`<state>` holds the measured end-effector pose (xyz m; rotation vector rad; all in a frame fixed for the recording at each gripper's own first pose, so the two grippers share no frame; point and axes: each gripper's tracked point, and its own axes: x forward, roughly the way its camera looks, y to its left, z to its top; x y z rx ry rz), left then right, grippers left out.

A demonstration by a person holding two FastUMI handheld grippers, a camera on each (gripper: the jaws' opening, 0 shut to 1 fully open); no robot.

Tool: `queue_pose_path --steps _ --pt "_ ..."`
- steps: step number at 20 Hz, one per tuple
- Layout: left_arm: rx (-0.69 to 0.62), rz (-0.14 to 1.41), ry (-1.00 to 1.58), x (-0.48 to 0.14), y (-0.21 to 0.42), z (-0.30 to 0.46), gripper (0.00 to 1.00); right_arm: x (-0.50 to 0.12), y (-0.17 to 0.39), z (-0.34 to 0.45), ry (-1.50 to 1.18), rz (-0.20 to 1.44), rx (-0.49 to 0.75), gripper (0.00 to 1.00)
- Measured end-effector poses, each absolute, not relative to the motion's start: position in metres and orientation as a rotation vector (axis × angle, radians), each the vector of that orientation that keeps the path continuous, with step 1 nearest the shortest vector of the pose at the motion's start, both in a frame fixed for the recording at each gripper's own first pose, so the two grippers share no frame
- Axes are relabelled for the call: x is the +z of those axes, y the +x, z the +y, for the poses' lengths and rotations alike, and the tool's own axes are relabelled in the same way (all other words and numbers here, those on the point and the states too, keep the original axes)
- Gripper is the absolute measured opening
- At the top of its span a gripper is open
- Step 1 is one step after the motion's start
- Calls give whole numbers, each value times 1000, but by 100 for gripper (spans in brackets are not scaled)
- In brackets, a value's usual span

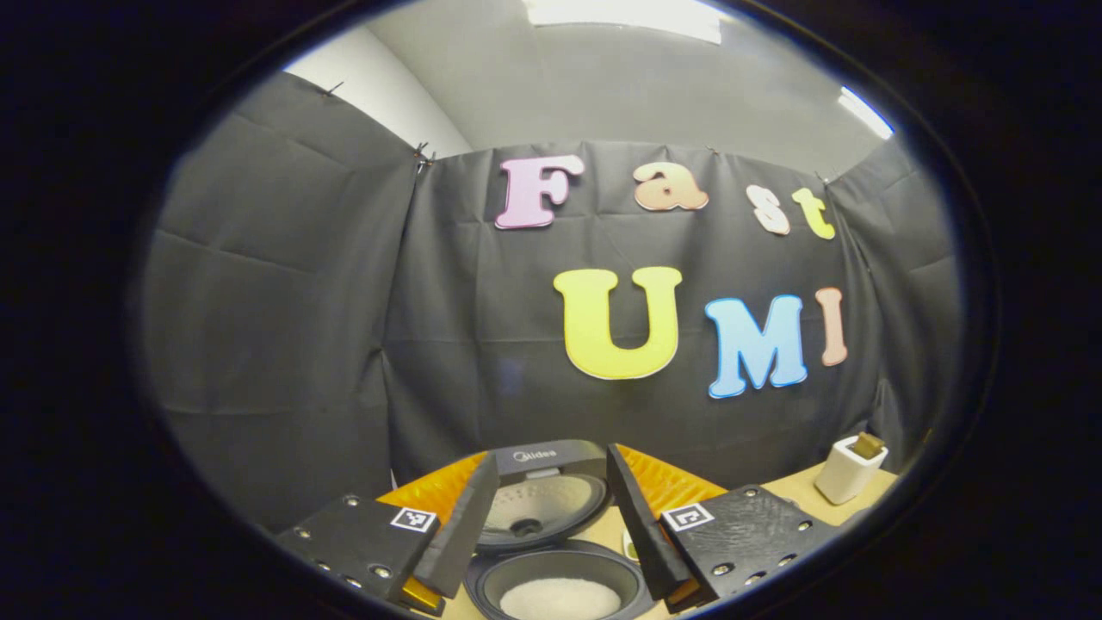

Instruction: Close the left gripper, press the button to open the rice cooker; take a wooden spoon from the chopstick holder with the right hand, scoop a spoonful of rice and pour it into the rice cooker, then put the wooden spoon back into the chopstick holder.

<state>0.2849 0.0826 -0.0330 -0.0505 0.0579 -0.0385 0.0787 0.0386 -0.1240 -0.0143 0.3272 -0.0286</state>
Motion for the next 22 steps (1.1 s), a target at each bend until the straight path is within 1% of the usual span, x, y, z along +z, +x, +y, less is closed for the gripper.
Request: queue_pose_path --steps 3,5,6,7,10,11,12,13,14,16,17,20,21,22 --pt "-30 62 -45 -42 315 88 80 -130 80 46 -22 343 -32 98" --pt "-25 57 -42 -49 335 93 78 -139 80 51 -26 363 -36 98" --pt "-20 56 -39 -53 345 96 79 -144 78 53 -27 373 -40 92" --pt "-17 58 -43 -56 354 100 80 -149 77 55 -29 385 -44 98" --pt "1 56 -71 -61 381 109 79 -163 74 62 -33 417 -47 98" --pt "9 55 -65 -65 388 114 79 -168 75 65 -31 429 -49 93" --pt "8 65 -59 -69 392 115 79 -172 75 68 -26 441 -46 98" --pt "2 67 -62 -72 393 113 79 -175 75 72 -22 449 -41 93" --pt "-2 60 -70 -72 394 114 80 -174 75 76 -22 450 -36 98" --pt "3 68 -88 -73 394 114 80 -171 75 82 -35 442 -24 98" --pt "12 78 -98 -77 390 113 82 -167 76 83 -38 434 -18 98" --pt "6 95 -138 -77 375 107 82 -153 77 84 -27 400 -5 99" --pt "1 100 -158 -77 369 105 82 -149 77 83 -24 389 0 99" --pt "-4 108 -176 -77 362 103 83 -146 77 82 -22 381 5 94"
